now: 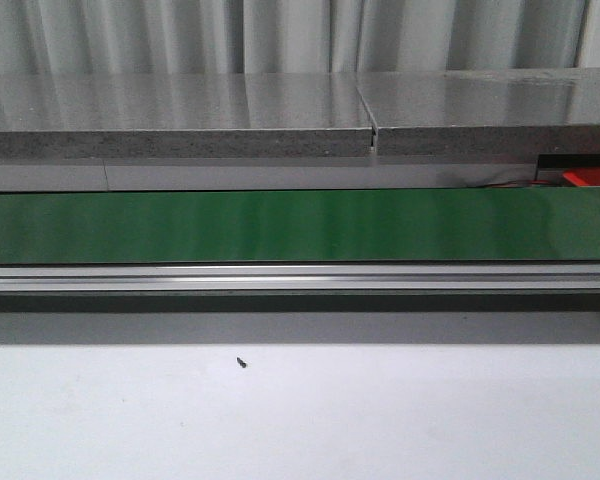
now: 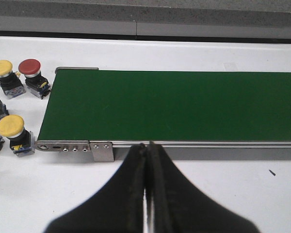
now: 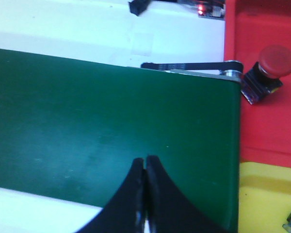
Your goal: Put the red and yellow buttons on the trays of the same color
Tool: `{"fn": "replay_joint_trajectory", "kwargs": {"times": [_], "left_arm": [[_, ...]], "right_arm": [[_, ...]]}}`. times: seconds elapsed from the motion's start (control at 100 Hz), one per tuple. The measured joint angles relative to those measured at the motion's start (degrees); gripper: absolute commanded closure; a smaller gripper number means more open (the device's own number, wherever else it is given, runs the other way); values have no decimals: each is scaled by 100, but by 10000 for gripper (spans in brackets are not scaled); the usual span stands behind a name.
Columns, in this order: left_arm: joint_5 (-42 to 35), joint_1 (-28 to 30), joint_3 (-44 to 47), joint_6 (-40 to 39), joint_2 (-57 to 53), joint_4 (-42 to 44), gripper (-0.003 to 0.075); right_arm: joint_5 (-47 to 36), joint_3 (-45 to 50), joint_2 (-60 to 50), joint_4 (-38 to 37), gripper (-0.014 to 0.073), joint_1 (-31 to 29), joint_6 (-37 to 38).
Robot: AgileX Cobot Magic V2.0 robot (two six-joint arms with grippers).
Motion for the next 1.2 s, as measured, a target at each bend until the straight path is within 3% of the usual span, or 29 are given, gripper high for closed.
{"fn": "replay_joint_trajectory", "kwargs": {"times": [0.19,0.71,1.2], "left_arm": [[0,0,0,0,0,0,739],[0,0,0,0,0,0,739],[0,14,0,0,35,11,739]], "right_arm": [[-193,397,-781,-24,622,303,0],[-392,1670,-3217,101,622,315,-9],[-341,1784,-3416,101,622,315,-9]]}}
